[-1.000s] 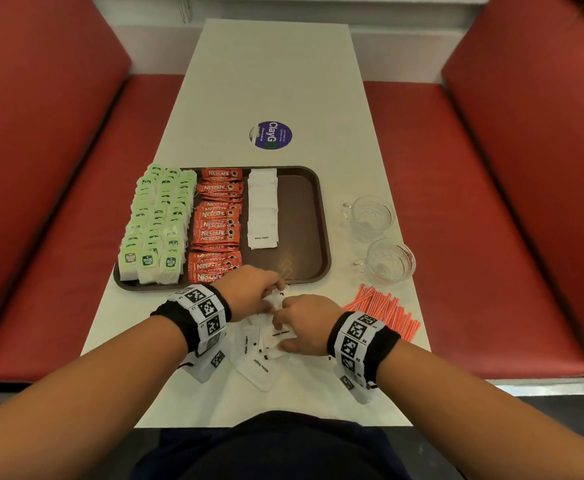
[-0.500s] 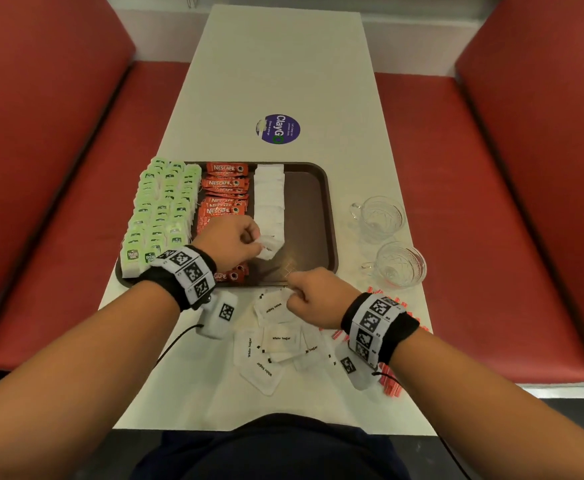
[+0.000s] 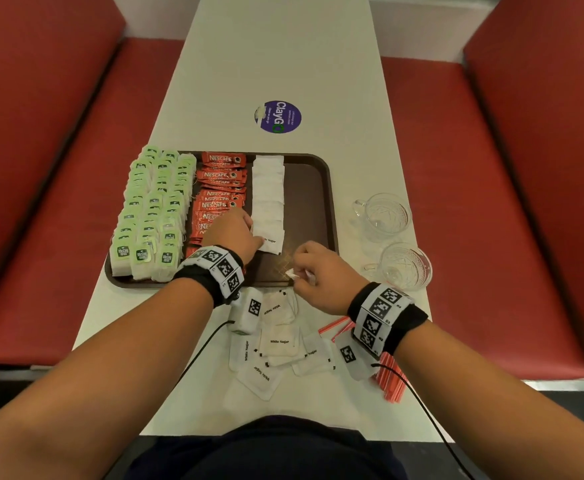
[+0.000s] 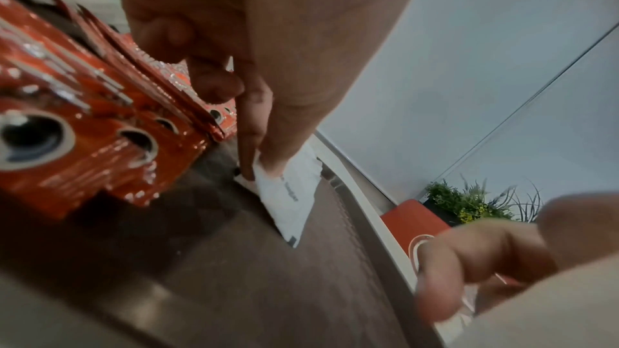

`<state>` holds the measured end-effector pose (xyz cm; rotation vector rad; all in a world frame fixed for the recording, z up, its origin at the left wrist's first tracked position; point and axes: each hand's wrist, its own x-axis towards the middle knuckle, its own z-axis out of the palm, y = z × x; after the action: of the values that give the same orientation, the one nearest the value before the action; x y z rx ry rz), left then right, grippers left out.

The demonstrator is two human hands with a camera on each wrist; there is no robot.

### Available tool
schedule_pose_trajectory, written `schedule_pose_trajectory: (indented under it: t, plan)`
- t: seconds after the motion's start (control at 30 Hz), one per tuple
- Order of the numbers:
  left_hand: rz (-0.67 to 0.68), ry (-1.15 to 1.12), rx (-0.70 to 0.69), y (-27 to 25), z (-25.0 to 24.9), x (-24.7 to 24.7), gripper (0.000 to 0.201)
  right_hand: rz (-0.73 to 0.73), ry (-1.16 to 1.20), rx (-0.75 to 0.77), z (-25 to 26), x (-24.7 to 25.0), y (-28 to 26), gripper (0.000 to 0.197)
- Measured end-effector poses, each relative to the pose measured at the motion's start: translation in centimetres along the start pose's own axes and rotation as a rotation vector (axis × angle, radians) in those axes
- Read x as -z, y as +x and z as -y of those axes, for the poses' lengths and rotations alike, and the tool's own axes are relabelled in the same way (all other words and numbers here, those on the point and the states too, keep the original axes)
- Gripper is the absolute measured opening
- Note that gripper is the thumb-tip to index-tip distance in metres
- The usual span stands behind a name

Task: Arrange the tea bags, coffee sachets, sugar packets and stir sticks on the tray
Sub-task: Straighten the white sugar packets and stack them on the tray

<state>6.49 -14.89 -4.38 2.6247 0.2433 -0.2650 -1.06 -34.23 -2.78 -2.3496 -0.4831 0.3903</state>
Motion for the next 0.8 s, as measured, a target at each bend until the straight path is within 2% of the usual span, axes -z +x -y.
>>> schedule_pose_trajectory:
  t: [0.2, 0.3, 0.37, 0.4, 0.5, 0.57, 0.63, 0.73, 0.8]
  plan:
    - [0.019, 0.064, -0.055, 0.0, 0.1, 0.3, 0.030, -0.069, -0.004, 0.029, 0.0, 0.1, 0.9, 0.012]
    - [-0.013, -0.005, -0.111, -0.1, 0.2, 1.2, 0.023, -0.100, -0.022, 0.039, 0.1, 0.4, 1.4, 0.013]
    - [0.009, -0.081, -0.200, -0.5, 0.1, 1.7, 0.023, -0.093, -0.032, 0.057, 0.3, 0.4, 1.8, 0.013]
    - [0.073, -0.115, -0.259, -0.8, -0.1, 2.1, 0.026, -0.094, -0.038, 0.075, 0.4, 0.5, 1.9, 0.014]
    - [0.386, -0.158, -0.389, -1.6, 0.0, 2.6, 0.030, -0.125, -0.014, 0.129, 0.8, 0.6, 2.5, 0.015]
    - [0.477, -0.207, -0.396, -1.8, 0.5, 2.4, 0.024, -0.153, 0.008, 0.142, 0.9, 0.7, 2.9, 0.024]
    - [0.468, -0.283, -0.384, -1.8, 0.9, 2.3, 0.022, -0.172, 0.029, 0.116, 1.0, 0.8, 3.2, 0.035]
    - [0.430, -0.387, -0.365, -2.2, 0.8, 3.0, 0.003, -0.154, 0.066, -0.019, 1.2, 1.1, 3.4, 0.045]
    - [0.382, -0.389, -0.370, -2.4, 0.8, 3.3, 0.004, -0.134, 0.087, -0.082, 1.2, 1.3, 3.5, 0.046]
